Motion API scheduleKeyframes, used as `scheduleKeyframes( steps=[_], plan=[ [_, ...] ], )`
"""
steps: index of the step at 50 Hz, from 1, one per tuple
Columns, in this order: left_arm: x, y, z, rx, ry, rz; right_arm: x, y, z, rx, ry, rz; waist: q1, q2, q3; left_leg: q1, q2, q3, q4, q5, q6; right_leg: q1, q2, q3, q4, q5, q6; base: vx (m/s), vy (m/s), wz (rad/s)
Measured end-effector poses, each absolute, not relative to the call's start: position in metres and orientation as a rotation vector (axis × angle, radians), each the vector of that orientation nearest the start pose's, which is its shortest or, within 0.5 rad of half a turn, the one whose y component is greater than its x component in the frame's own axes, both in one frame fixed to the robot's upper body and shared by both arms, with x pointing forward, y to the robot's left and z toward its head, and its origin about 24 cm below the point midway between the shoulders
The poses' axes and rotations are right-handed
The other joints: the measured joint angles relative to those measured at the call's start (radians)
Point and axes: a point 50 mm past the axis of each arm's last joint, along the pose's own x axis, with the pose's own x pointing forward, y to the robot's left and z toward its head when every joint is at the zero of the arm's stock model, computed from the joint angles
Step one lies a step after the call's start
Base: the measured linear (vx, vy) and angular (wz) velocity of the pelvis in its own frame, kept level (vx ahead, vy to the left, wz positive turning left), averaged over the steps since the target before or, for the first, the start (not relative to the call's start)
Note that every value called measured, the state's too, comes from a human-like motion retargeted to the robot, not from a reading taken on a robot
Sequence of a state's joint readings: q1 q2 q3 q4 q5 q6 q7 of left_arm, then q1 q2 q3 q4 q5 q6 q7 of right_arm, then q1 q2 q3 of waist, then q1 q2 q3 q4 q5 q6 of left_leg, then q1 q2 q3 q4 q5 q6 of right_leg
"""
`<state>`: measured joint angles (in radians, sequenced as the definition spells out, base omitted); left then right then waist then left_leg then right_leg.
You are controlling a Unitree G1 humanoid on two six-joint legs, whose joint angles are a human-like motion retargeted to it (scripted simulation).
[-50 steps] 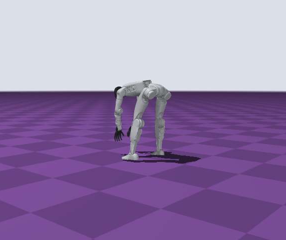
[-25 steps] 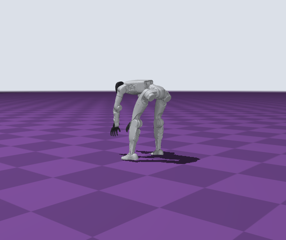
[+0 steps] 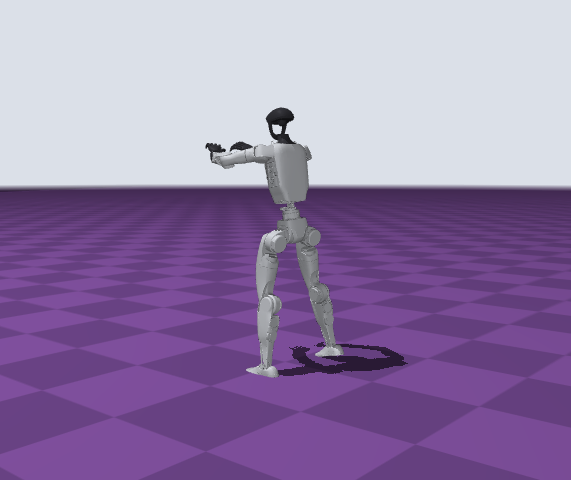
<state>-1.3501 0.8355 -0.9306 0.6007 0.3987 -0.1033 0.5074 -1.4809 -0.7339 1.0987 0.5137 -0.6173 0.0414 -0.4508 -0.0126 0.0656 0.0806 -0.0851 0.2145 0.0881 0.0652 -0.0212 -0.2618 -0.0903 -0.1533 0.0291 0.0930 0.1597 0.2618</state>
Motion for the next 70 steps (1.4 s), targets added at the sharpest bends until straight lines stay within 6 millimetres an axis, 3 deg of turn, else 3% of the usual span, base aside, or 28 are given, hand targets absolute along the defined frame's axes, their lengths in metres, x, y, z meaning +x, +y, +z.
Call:
scheduleKeyframes(
  steps=[4, 7, 11, 14, 18, 22, 25, 27, 30, 38, 40, 42, 52, 60, 70],
  plan=[
    [0.350, 0.148, 0.373, 1.576, -1.143, 0.307, 0.340, -0.061, 0.378, -1.934, -1.337, -0.190, 0.026, 0.046, -0.095, 0.077, -0.005, 0.059, -0.137, 0.044, 0.021, 0.014, -0.059, -0.003, 0.235, -0.066, -0.020, 0.08, 0.26, -0.55],
    [0.329, 0.140, 0.408, 1.586, -1.255, 0.380, 0.318, -0.059, 0.410, -1.959, -1.439, -0.289, 0.051, 0.040, -0.150, 0.070, -0.011, 0.062, -0.152, 0.041, 0.035, 0.033, -0.069, 0.041, 0.384, -0.081, -0.021, 0.01, 0.03, -0.06],
    [0.307, 0.128, 0.437, 1.503, -1.378, 0.479, 0.289, -0.086, 0.444, -1.932, -1.504, -0.502, 0.117, -0.026, -0.197, 0.012, -0.053, 0.056, -0.142, 0.053, 0.051, 0.071, -0.106, 0.039, 0.399, -0.057, -0.008, -0.11, -0.06, 0.03],
    [0.280, 0.133, 0.454, 1.419, -1.480, 0.571, 0.259, -0.113, 0.461, -1.888, -1.554, -0.728, 0.151, -0.118, -0.185, -0.109, -0.102, 0.053, 0.012, 0.007, 0.059, 0.099, -0.170, -0.013, 0.329, -0.055, -0.022, -0.24, -0.16, 0.06],
    [0.225, 0.151, 0.479, 1.344, -1.669, 0.763, 0.201, -0.138, 0.485, -1.808, -1.681, -1.091, 0.185, -0.200, -0.062, -0.342, -0.097, 0.058, 0.438, -0.153, 0.036, 0.126, -0.258, -0.165, 0.336, -0.248, -0.055, -0.37, -0.20, -0.16],
    [0.164, 0.169, 0.499, 1.307, -1.853, 1.012, 0.138, -0.147, 0.507, -1.671, -1.830, -1.418, 0.221, -0.187, 0.153, -0.472, -0.005, 0.039, 0.769, -0.265, 0.005, 0.112, -0.263, -0.191, 0.481, -0.507, -0.064, -0.41, -0.18, -0.56],
    [0.135, 0.182, 0.501, 1.294, -1.908, 1.136, 0.114, -0.149, 0.511, -1.561, -1.881, -1.530, 0.214, -0.169, 0.286, -0.489, 0.040, 0.025, 0.871, -0.288, 0.000, 0.082, -0.245, -0.141, 0.603, -0.617, -0.081, -0.35, -0.14, -0.43],
    [0.130, 0.187, 0.497, 1.289, -1.914, 1.160, 0.113, -0.149, 0.509, -1.529, -1.886, -1.538, 0.194, -0.162, 0.331, -0.482, 0.045, 0.021, 0.874, -0.277, 0.000, 0.082, -0.239, -0.128, 0.628, -0.648, -0.089, -0.26, -0.09, -0.09],
    [0.132, 0.191, 0.488, 1.285, -1.908, 1.148, 0.121, -0.150, 0.500, -1.544, -1.876, -1.501, 0.163, -0.155, 0.348, -0.454, 0.031, 0.024, 0.822, -0.240, 0.000, 0.105, -0.235, -0.130, 0.601, -0.656, -0.092, -0.19, -0.06, 0.10],
    [0.150, 0.196, 0.462, 1.298, -1.839, 1.028, 0.137, -0.145, 0.480, -1.648, -1.879, -1.367, 0.141, -0.155, 0.246, -0.351, -0.019, 0.077, 0.572, -0.116, 0.000, 0.131, -0.252, -0.139, 0.472, -0.581, -0.062, -0.10, -0.05, 0.00],
    [0.158, 0.197, 0.452, 1.330, -1.799, 0.970, 0.140, -0.143, 0.473, -1.667, -1.908, -1.318, 0.143, -0.125, 0.216, -0.331, 0.021, 0.086, 0.577, -0.144, 0.000, 0.158, -0.221, -0.155, 0.458, -0.586, -0.083, -0.04, -0.09, -0.01],
    [0.154, 0.201, 0.451, 1.283, -1.794, 0.964, 0.137, -0.144, 0.474, -1.669, -1.896, -1.342, 0.128, -0.137, 0.215, -0.319, -0.026, 0.071, 0.491, -0.074, 0.000, 0.150, -0.240, -0.157, 0.436, -0.560, -0.061, -0.14, -0.05, 0.30],
    [0.142, 0.203, 0.439, 1.189, -1.853, 1.000, 0.128, -0.144, 0.470, -1.659, -1.940, -1.363, 0.082, -0.124, 0.242, -0.255, -0.066, 0.037, 0.358, 0.009, 0.000, 0.184, -0.245, -0.210, 0.462, -0.566, -0.058, -0.09, -0.07, 0.27],
    [0.141, 0.204, 0.436, 1.194, -1.854, 0.997, 0.124, -0.143, 0.467, -1.657, -1.975, -1.350, 0.086, -0.112, 0.247, -0.200, -0.052, 0.014, 0.263, 0.066, 0.000, 0.218, -0.210, -0.236, 0.440, -0.543, -0.067, -0.03, -0.08, 0.08],
    [0.143, 0.204, 0.437, 1.251, -1.833, 0.974, 0.126, -0.143, 0.464, -1.694, -1.992, -1.312, 0.103, -0.095, 0.204, -0.122, -0.027, 0.010, 0.095, 0.153, 0.000, 0.251, -0.161, -0.254, 0.364, -0.506, -0.066, -0.01, -0.05, 0.00]
  ],
)
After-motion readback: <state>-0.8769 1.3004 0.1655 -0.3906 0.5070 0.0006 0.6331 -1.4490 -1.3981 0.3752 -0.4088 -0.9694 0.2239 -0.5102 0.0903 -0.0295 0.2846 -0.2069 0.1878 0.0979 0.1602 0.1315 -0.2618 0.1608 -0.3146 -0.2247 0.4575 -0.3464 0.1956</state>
